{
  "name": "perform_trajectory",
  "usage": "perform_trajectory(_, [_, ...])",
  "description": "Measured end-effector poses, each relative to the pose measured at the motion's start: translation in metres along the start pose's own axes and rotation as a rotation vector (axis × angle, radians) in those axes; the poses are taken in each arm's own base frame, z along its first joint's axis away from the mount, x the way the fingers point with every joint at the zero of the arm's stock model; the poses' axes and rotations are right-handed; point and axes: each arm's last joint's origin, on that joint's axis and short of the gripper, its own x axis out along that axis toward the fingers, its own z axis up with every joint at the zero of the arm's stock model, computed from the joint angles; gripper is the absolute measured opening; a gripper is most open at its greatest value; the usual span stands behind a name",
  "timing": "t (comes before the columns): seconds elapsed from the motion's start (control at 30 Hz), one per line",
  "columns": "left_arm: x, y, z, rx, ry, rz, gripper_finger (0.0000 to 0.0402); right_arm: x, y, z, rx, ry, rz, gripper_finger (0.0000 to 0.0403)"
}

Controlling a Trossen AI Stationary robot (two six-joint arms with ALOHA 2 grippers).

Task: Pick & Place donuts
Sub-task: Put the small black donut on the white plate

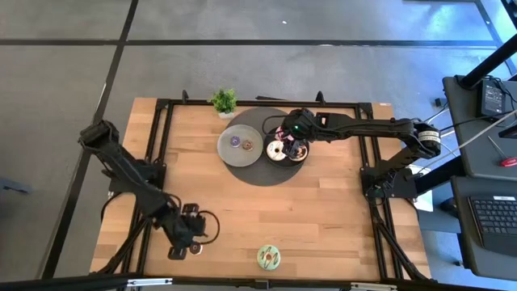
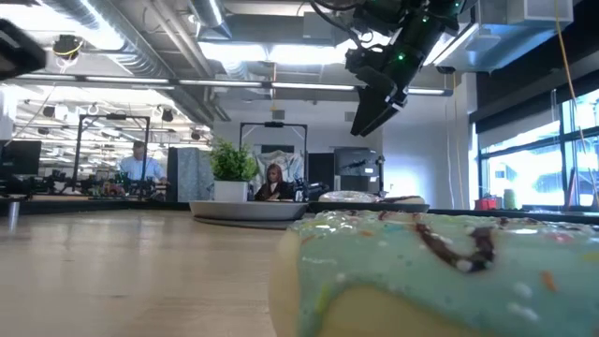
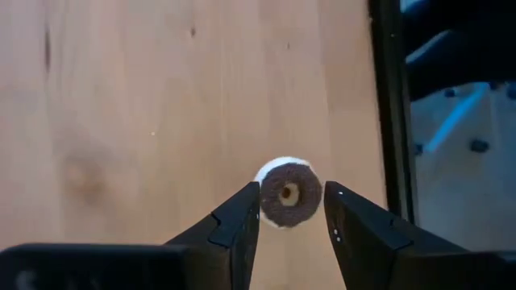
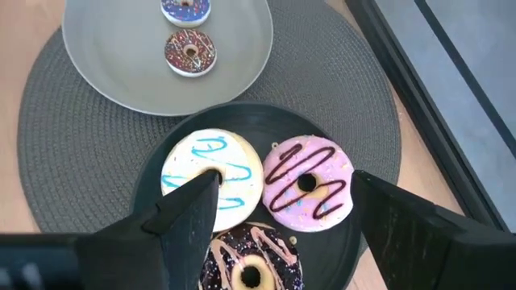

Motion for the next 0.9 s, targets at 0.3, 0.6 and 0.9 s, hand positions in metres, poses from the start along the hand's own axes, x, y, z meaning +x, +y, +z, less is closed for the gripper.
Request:
perform_trajectory(0.3, [0.043,-0.01,-0.01,-0.041,0.095,0.042,0.0132,0.0,0.0,0.001,0.004,-0.014,0.009,0.0283])
perform_trajectory(0.6, [0.065,-0.006,-0.016,-0.038,0.163,0.097,0.0135,0.0,0.0,0.001,0.005,-0.015,0.009,0.0283])
perform_trajectory(0.9, [0.073,-0.006,-0.016,-0.038,0.168,0.105,0.0135,0.0,0.0,0.001,0.004,-0.014,0.009,0.0283])
